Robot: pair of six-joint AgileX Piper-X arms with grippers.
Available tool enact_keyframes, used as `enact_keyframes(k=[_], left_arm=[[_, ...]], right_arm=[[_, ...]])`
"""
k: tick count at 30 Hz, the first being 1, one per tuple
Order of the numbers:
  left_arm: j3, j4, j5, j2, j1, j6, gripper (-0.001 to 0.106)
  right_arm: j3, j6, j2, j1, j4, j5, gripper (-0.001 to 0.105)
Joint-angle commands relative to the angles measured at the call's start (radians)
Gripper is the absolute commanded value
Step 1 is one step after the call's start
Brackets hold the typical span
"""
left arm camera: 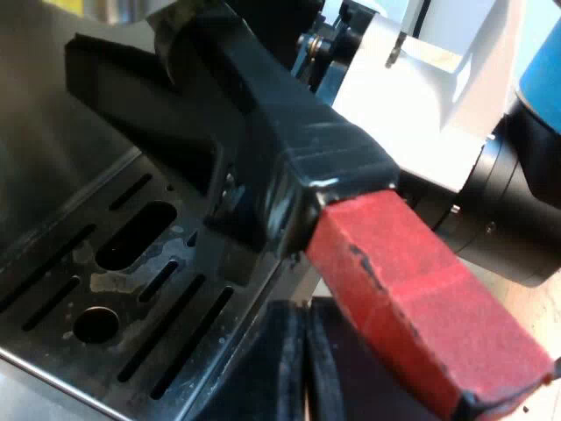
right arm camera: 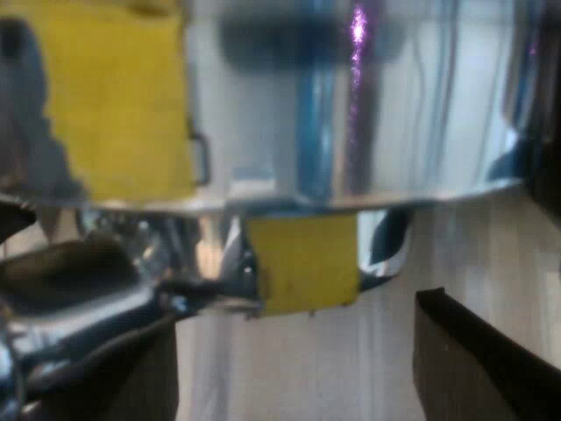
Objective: Put the handle in the coffee machine
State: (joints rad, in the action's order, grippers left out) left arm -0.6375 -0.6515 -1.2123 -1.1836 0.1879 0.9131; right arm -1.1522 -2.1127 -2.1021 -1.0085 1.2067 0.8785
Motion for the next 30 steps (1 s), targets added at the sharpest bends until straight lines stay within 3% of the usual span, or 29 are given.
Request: enact_keyframes(k=[1,5,9,12,21,24,30], left_arm=[[-0.007,-0.018,-0.089,0.019,-0.01,-0.006,0.001],[-0.007,-0.018,-0.089,0.019,-0.01,-0.006,0.001],[-0.007,-0.018,-0.082,0.019,-0.01,-0.006,0.001],[-0.007,-0.018,-0.082,0.019,-0.01,-0.006,0.001],[-0.007,-0.018,-0.082,0.019,-0.01,-0.006,0.001],[-0.007,-0.018,-0.082,0.019,-0.01,-0.006,0.001],[-0.007,-0.008,-0.082,0.019,-0.01,-0.006,0.001]], right_arm=[[-0.009,0.0,0.021,-0.008,-0.025,0.022,0.06],[-0.009,0.003,0.029,-0.021,-0.098,0.064,0.06],[0.003,0.066,0.064,-0.033,-0.203,0.059,0.06],[0.049,0.124,0.115,-0.033,-0.273,0.059,0.06],[0.237,0.146,0.306,-0.068,-0.327,-0.001,0.06],[0.27,0.151,0.372,-0.097,-0.387,-0.001,0.06],[0.282,0.235,0.499,-0.173,-0.632,-0.008,0.06]])
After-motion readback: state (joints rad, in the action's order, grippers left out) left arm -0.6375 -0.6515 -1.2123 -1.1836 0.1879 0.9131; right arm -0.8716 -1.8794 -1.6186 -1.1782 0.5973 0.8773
